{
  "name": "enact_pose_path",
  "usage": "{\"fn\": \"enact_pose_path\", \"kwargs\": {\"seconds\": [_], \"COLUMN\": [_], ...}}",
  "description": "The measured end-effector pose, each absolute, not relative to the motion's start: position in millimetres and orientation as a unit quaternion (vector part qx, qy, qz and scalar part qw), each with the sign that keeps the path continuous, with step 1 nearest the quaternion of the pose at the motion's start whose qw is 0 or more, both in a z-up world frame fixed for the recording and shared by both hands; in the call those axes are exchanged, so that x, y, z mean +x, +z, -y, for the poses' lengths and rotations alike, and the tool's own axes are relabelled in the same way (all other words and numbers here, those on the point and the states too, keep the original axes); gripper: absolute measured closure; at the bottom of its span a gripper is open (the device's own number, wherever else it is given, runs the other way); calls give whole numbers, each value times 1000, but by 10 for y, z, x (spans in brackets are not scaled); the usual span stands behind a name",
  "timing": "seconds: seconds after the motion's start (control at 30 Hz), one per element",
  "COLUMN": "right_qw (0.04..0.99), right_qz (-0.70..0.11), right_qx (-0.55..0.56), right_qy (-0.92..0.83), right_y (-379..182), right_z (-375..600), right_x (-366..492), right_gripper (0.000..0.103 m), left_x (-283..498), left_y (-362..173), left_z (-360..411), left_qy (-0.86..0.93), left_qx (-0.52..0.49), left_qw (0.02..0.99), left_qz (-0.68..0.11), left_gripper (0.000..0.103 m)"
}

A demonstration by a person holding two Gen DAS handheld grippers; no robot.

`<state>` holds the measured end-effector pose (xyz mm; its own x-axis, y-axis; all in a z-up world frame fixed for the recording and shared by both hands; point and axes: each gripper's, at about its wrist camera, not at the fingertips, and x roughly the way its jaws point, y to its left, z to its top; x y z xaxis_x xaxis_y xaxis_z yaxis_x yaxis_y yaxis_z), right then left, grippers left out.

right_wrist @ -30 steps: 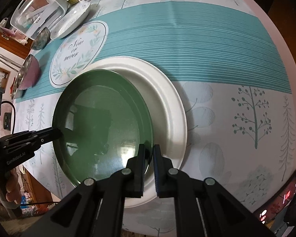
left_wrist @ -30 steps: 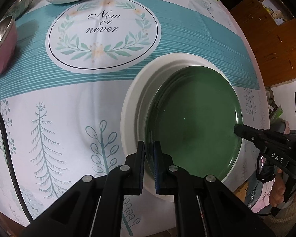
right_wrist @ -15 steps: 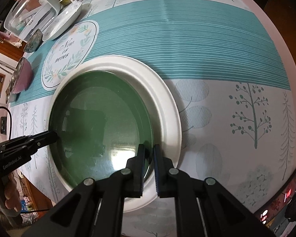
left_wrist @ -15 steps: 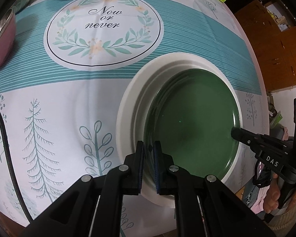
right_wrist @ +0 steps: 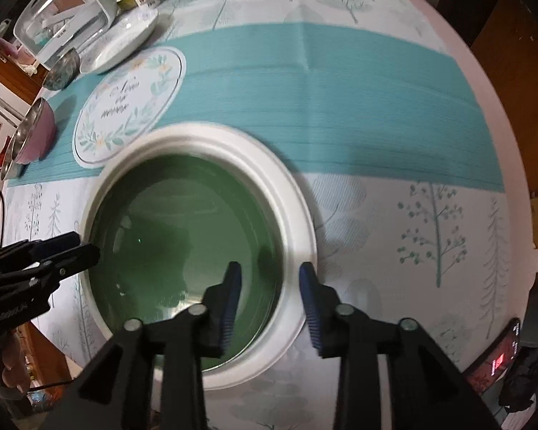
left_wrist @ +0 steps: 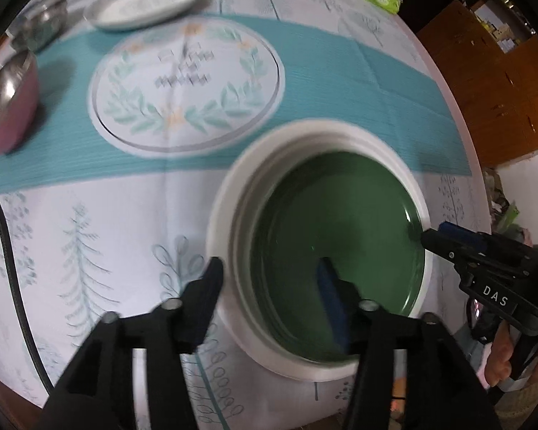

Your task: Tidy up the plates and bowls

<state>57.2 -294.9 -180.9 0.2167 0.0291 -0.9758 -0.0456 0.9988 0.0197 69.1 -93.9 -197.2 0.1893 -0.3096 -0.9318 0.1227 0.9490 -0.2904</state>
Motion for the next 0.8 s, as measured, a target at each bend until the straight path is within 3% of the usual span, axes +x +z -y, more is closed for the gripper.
{"fn": "enact_pose_path", "kwargs": {"seconds": [0.8], "right_qw": [816], "right_qz": [-558], "right_qx": [-21], "right_qy": [148], "right_y": [-1014], "right_z": [2323], "right_x": [609], "right_gripper": [68], "left_x": [454], "left_y": [-1000], "left_z": [292], "left_qy": [-52], "left_qx": [-79], "left_qw": [836], "left_qz": [-541], "left_gripper": [37]}}
